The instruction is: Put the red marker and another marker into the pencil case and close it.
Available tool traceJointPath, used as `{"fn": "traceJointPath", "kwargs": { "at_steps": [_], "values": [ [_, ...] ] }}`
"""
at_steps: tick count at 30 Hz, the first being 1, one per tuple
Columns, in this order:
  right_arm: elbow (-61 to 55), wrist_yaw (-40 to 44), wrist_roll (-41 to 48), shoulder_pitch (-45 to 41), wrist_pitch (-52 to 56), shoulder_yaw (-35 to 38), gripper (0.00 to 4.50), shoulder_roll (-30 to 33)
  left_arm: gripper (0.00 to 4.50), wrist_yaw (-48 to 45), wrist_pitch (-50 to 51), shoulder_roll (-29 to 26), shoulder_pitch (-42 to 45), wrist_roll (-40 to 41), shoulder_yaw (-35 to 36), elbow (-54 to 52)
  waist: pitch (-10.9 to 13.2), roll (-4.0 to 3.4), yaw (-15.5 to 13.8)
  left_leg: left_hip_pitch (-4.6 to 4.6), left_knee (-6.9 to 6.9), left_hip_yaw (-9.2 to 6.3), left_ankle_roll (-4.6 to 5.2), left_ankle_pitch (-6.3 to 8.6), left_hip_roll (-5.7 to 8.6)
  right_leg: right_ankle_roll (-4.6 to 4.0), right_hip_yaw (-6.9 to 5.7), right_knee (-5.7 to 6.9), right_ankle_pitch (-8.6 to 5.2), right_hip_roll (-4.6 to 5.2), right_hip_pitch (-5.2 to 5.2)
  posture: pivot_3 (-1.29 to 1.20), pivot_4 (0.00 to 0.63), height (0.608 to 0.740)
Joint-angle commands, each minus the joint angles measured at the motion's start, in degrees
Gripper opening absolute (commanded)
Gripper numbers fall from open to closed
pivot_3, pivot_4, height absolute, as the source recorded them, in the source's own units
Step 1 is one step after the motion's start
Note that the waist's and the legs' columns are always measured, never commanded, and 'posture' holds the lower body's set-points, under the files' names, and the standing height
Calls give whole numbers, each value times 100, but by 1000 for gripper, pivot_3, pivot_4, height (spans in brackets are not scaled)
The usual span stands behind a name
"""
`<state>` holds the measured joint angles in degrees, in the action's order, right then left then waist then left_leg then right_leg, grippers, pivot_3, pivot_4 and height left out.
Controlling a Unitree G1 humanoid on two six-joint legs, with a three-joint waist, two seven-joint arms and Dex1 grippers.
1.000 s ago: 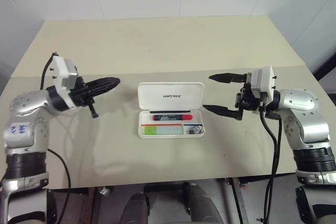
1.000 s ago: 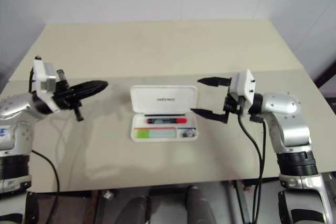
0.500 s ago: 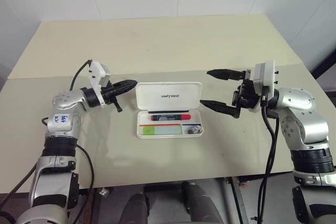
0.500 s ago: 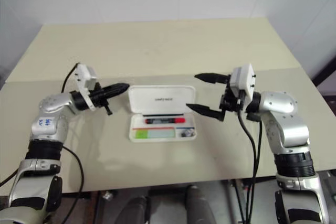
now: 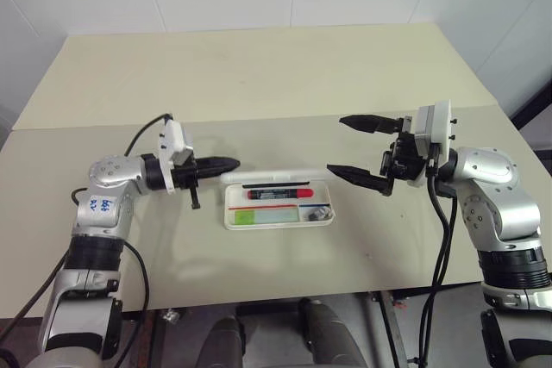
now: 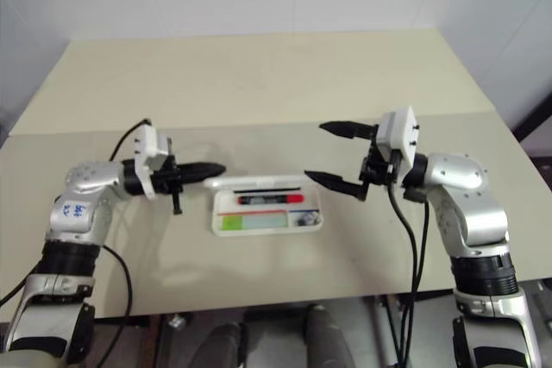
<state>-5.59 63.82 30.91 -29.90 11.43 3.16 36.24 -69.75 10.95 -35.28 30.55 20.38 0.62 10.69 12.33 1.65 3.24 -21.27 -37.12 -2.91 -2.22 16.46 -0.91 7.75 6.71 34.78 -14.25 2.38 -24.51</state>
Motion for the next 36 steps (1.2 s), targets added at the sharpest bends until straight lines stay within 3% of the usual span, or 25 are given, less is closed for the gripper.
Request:
{"fn": "traceJointPath", "kwargs": {
  "at_steps": [1, 18, 25, 31, 34, 36],
  "values": [
    [-228, -55, 71, 34, -12, 172, 4500, 35, 14, -270, 68, -148, -273, -77, -331, -467, 0, 0, -3, 0, -2, 0, 0, 0, 0, -1, 0, 1, 0, 0, 0, 0, 150, 740],
    [-624, -366, 76, 361, 94, 173, 4500, -4, 14, 445, 137, 238, -350, -840, -1177, -349, -5, -1, -16, 10, -13, -2, 2, -1, 2, -3, 1, 8, -1, -1, 13, 0, 150, 740],
    [-603, -403, 46, 479, 13, 202, 4500, 12, 14, 589, 550, 355, -238, 107, -310, -735, -4, -1, 14, 8, -16, -2, 3, -2, 1, -2, 2, 8, -1, -4, 11, 0, 150, 740],
    [-399, -375, -72, 566, -176, 261, 4500, 36, 14, 617, 1030, 17, -515, 847, 548, -1233, -4, -1, 16, 6, -1, -3, 3, -2, -2, -6, 0, 8, -4, -4, 2, 0, 150, 740],
    [-245, -335, -145, 571, -278, 264, 4500, 34, 628, 684, 1050, -154, -769, 921, 796, -1387, -4, -1, 9, 4, 0, -2, 3, -1, -1, -6, 1, 3, -4, -3, 2, 0, 150, 740],
    [-129, -302, -174, 508, -321, 261, 4500, 28, 1280, 727, 887, -139, -853, 833, 798, -1368, -4, -1, 4, 4, -2, -2, 3, -1, -1, -6, 0, 2, -4, -2, 3, 0, 150, 740]
  ]
}}
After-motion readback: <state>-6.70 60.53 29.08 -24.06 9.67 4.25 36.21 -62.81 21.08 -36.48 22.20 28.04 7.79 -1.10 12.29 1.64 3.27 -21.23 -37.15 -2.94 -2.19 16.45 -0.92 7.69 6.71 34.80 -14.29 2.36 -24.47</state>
